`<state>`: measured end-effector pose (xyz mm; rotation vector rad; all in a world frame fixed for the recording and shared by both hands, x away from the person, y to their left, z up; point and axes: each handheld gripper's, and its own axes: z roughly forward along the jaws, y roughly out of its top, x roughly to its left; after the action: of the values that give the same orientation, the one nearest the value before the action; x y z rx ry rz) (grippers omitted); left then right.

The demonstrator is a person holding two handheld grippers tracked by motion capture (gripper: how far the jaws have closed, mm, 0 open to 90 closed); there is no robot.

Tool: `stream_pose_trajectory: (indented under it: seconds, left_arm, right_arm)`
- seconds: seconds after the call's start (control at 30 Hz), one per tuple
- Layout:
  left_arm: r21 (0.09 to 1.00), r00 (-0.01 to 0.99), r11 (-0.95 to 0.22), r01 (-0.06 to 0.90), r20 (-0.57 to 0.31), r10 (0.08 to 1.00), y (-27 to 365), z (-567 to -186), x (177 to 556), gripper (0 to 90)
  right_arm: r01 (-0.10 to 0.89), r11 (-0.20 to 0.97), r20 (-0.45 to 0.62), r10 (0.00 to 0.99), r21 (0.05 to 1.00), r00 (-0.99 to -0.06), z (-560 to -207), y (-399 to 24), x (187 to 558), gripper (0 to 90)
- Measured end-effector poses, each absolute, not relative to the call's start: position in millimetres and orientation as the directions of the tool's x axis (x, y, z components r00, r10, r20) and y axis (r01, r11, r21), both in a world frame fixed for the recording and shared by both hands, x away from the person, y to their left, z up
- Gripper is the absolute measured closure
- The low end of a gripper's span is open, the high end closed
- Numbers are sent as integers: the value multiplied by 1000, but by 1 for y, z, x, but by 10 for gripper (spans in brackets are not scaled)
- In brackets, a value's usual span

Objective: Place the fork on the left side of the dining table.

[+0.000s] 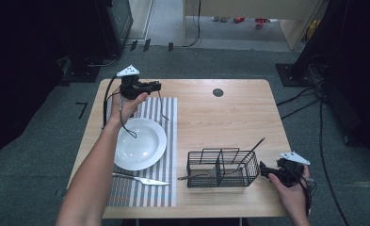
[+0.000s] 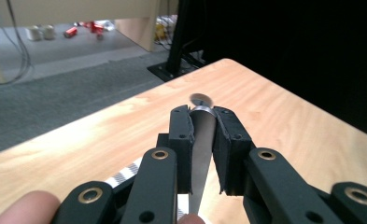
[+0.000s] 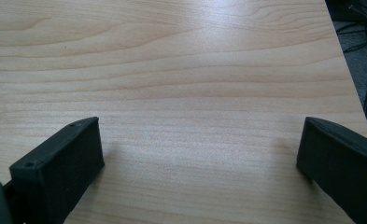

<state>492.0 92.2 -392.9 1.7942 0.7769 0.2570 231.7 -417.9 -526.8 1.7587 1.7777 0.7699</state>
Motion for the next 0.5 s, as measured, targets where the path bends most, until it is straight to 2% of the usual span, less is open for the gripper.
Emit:
stream_pose_trajectory:
  seconds: [0.27,0.5]
  left_arm:
    - [919,775,-118,376,-243,583,107,-403,506,793]
    - [920,802,-160,357,-214,557,120,-404,506,792]
  right_arm:
    - [704,-2,27,999,710,-25,-527,-418,230,4]
    - [704,-1,27,999,710,-25,-527,-418,230,4]
